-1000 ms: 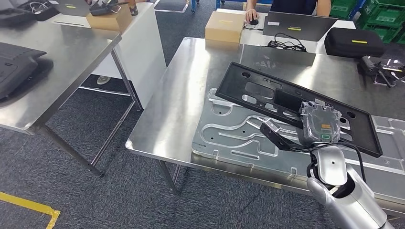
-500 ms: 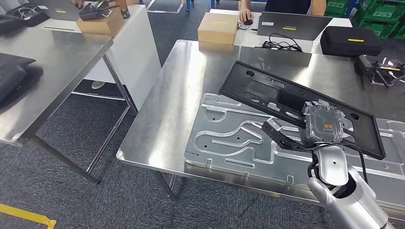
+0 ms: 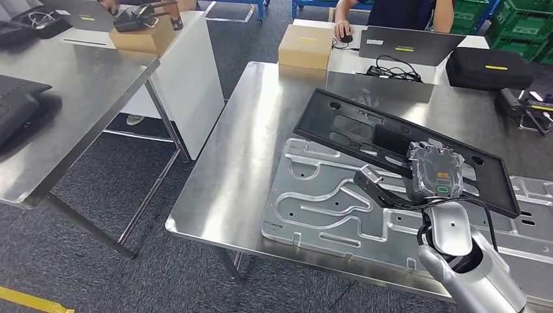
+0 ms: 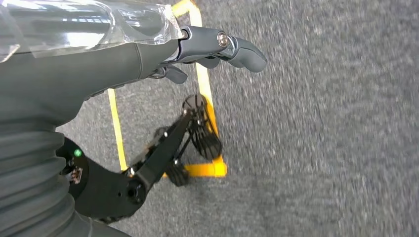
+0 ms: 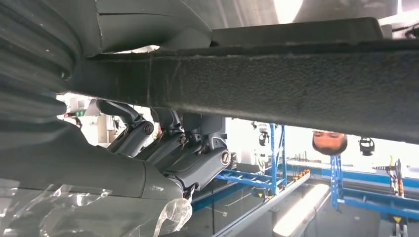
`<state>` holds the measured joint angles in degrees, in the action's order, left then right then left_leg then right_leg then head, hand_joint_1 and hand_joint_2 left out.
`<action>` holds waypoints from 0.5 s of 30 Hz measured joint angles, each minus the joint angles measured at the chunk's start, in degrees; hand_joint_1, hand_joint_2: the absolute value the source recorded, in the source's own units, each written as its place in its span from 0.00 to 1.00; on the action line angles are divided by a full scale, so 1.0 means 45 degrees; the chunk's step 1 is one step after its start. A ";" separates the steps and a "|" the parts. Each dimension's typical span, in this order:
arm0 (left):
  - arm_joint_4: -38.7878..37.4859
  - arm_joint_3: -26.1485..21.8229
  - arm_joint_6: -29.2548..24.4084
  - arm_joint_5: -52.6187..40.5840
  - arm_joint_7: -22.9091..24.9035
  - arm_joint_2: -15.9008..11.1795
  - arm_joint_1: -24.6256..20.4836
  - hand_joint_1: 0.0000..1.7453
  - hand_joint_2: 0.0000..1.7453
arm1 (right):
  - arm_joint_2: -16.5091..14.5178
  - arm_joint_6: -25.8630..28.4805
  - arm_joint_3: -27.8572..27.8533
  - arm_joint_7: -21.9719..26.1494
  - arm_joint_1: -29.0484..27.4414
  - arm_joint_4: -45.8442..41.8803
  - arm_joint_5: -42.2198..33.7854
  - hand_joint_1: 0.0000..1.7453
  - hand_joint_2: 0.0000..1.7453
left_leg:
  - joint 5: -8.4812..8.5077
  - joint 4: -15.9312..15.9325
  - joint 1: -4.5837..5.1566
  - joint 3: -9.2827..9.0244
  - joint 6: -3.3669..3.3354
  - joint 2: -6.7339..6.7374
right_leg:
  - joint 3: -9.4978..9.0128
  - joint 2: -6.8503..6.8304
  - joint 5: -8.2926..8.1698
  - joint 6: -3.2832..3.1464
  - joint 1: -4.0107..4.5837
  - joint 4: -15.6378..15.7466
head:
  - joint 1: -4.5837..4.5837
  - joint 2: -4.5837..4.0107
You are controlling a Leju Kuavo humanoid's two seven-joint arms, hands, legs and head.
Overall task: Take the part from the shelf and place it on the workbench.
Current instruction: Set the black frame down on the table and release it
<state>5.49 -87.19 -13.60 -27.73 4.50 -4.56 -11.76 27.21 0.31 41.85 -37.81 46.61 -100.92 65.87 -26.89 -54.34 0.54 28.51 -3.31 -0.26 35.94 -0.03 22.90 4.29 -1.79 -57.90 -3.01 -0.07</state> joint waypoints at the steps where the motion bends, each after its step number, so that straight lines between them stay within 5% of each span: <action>1: 0.0001 0.0001 0.0012 -0.0007 0.0000 -0.0006 -0.0019 0.00 1.00 | -0.0005 -0.0009 0.0005 0.0004 0.0010 0.0010 -0.0001 1.00 1.00 | -0.0100 -0.0010 0.0037 -0.0010 0.0054 0.0000 | -0.0139 -0.0008 -0.0036 -0.0061 0.0010 0.0319 | -0.0002 0.0000; 4: 0.0002 0.0005 0.0036 -0.0016 -0.0002 -0.0029 -0.0045 0.00 1.00 | -0.0016 -0.0024 0.0012 0.0009 0.0041 0.0030 -0.0001 1.00 1.00 | -0.0261 -0.0033 0.0022 -0.0057 0.0162 0.0005 | -0.0182 0.0040 0.0134 -0.0318 0.0042 0.0344 | -0.0007 0.0001; 6: 0.0000 0.0005 0.0044 -0.0017 -0.0001 -0.0033 -0.0048 0.00 1.00 | -0.0018 -0.0024 0.0012 0.0010 0.0074 0.0032 0.0001 1.00 1.00 | -0.0634 -0.0801 -0.0045 0.0288 0.0313 0.0012 | -0.0265 0.0047 0.0208 -0.0467 0.0013 0.0358 | -0.0007 0.0001; 9: -0.0001 0.0005 0.0050 -0.0019 -0.0004 -0.0025 -0.0026 0.00 1.00 | -0.0021 -0.0025 0.0023 0.0017 0.0086 0.0036 0.0001 1.00 1.00 | -0.1563 -0.3500 -0.0122 0.1904 0.0497 0.0017 | -0.0392 0.0068 0.0357 -0.0585 0.0022 0.0360 | -0.0007 0.0001; 10: -0.0001 0.0005 0.0050 -0.0032 -0.0005 -0.0021 -0.0010 0.00 1.00 | -0.0022 -0.0027 0.0035 0.0021 0.0076 0.0041 0.0000 1.00 1.00 | -0.1596 -0.4053 -0.0129 0.2345 0.0505 0.0016 | -0.0450 0.0087 0.0414 -0.0585 0.0025 0.0360 | -0.0007 0.0001; 12: -0.0001 0.0005 0.0038 -0.0090 -0.0058 -0.0011 0.0003 0.00 1.00 | -0.0024 -0.0029 0.0062 0.0027 0.0060 0.0050 -0.0001 1.00 1.00 | -0.0821 -0.3536 -0.0117 0.2448 0.0418 0.0014 | -0.0651 0.0123 0.0546 -0.0559 0.0045 0.0361 | -0.0007 0.0001; 14: -0.0001 0.0005 -0.0063 -0.0158 -0.0247 -0.0013 -0.0006 0.00 1.00 | -0.0029 -0.0029 0.0070 0.0027 0.0065 0.0052 0.0000 1.00 1.00 | 0.0397 -0.1609 -0.0050 0.1769 0.0194 0.0001 | -0.0903 0.0139 0.0687 -0.0515 0.0080 0.0379 | -0.0007 0.0001; 15: -0.0001 0.0005 -0.0159 -0.0177 -0.0370 -0.0011 -0.0017 0.00 1.00 | -0.0032 -0.0029 0.0070 0.0021 0.0075 0.0055 -0.0001 0.75 0.75 | 0.0775 -0.0842 0.0000 0.1466 0.0096 0.0004 | -0.0990 0.0154 0.0742 -0.0477 0.0096 0.0397 | -0.0007 0.0001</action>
<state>5.49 -87.17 -14.32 -28.52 2.84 -4.61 -11.84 27.07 0.17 42.16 -37.72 46.94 -100.68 65.87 -23.40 -58.13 0.54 35.10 -2.87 -0.24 31.49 0.66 26.24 2.14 -1.36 -56.12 -3.04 -0.07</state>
